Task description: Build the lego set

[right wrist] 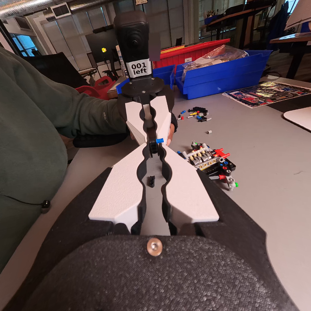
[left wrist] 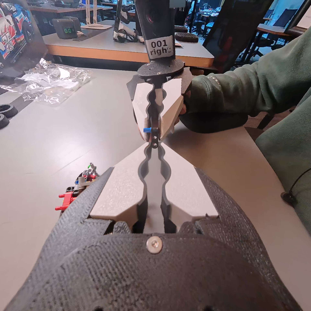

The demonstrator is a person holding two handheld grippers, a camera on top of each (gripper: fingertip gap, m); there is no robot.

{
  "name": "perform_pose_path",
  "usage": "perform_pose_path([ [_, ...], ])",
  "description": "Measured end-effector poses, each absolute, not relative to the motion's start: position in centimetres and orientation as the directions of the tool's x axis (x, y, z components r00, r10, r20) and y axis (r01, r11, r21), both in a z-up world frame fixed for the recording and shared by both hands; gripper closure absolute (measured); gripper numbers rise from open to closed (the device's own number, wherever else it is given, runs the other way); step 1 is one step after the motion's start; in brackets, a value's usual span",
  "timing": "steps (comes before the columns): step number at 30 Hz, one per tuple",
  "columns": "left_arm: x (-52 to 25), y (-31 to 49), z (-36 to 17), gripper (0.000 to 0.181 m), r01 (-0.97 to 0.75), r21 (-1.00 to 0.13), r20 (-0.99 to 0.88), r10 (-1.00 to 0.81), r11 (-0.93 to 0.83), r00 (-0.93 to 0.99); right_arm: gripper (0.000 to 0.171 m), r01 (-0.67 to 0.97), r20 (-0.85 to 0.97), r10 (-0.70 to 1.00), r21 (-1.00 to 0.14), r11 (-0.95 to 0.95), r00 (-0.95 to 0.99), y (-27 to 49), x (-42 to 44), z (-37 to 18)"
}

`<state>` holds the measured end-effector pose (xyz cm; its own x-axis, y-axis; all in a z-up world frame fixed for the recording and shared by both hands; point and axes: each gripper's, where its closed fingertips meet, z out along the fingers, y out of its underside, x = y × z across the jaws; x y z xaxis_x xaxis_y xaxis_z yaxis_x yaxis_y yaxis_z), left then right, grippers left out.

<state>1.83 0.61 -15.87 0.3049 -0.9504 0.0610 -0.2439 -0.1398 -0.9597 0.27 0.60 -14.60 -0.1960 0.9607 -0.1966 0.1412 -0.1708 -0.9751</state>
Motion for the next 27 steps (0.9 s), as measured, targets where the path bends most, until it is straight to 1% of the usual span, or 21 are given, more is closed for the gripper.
perform_pose_path([
  [7,2.0,0.3,-15.8,0.175,-0.238,-0.959,0.082,-0.955,-0.153,0.286,0.165,0.142,-0.171,0.961,-0.980,-0.142,-0.218,0.3,0.5,-14.5],
  [8,1.9,0.3,-15.6,0.171,-0.231,-0.961,0.085,-0.956,-0.153,0.280,0.165,0.136,-0.177,0.959,-0.979,-0.149,-0.221,0.3,0.5,-14.4],
  [9,1.4,0.6,-15.1,0.164,-0.216,-0.964,0.089,-0.953,-0.156,0.291,0.165,0.134,-0.176,0.960,-0.980,-0.149,-0.218,0.4,0.5,-14.3],
  [10,0.5,1.2,-14.5,0.162,-0.191,-0.968,0.093,-0.943,-0.160,0.319,0.165,0.134,-0.171,0.963,-0.980,-0.145,-0.208,0.7,0.7,-14.3],
  [14,-4.5,4.5,-12.6,0.167,-0.100,-0.977,0.123,-0.884,-0.187,0.452,0.165,0.139,-0.168,0.972,-0.979,-0.147,-0.161,2.4,1.4,-14.6],
  [17,-7.4,5.8,-14.1,0.167,-0.150,-0.957,0.141,-0.849,-0.249,0.508,0.165,0.174,-0.149,0.980,-0.977,-0.125,-0.132,3.7,1.7,-15.4],
  [19,-7.6,5.4,-15.5,0.167,-0.200,-0.936,0.161,-0.857,-0.290,0.490,0.165,0.212,-0.137,0.983,-0.971,-0.109,-0.121,4.6,1.7,-16.2],
  [22,-6.1,4.3,-17.1,0.166,-0.274,-0.910,0.173,-0.885,-0.312,0.431,0.165,0.276,-0.137,0.981,-0.957,-0.095,-0.138,5.7,1.2,-17.5],
  [25,-4.1,3.4,-18.6,0.163,-0.359,-0.890,0.126,-0.907,-0.283,0.402,0.164,0.340,-0.128,0.973,-0.939,-0.055,-0.194,5.8,0.4,-18.7],
  [27,-2.9,3.5,-19.3,0.162,-0.390,-0.882,0.087,-0.906,-0.264,0.415,0.165,0.373,-0.128,0.962,-0.927,-0.029,-0.242,5.4,-0.1,-19.3],
])
